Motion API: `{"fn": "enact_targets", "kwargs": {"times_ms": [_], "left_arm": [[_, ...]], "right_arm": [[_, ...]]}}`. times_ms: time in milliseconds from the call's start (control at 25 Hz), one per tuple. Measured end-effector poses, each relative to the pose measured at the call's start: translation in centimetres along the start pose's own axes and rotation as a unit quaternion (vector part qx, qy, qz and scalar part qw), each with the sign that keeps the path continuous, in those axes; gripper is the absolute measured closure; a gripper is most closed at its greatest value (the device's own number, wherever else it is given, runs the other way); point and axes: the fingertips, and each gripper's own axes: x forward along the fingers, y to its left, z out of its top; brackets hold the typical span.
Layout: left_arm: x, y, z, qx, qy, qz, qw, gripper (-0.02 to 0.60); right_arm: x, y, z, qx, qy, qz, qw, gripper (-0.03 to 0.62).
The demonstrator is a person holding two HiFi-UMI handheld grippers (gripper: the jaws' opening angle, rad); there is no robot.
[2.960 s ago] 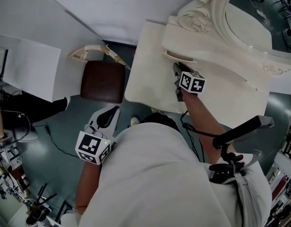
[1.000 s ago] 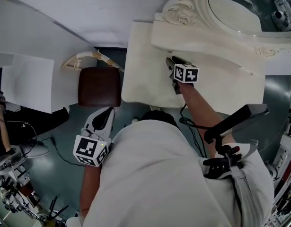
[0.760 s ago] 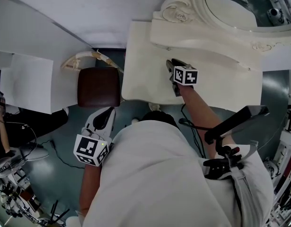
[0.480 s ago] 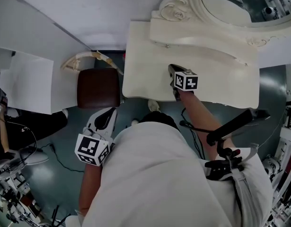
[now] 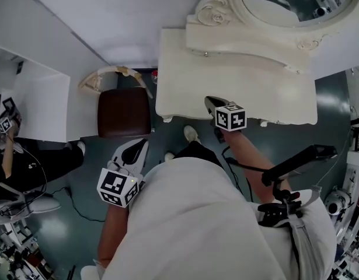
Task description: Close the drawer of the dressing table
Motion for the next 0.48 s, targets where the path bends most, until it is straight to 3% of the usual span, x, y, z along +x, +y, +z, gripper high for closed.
{"fn": "enact_targets", "kwargs": {"times_ms": [480], "left_arm": [[-5.1, -1.8, -5.3, 0.000, 0.005, -0.029, 0.9996, 0.578]], "right_arm": [[-5.8, 10.2, -5.1, -0.065, 0.004, 0.043, 0.997, 0.597]]}}
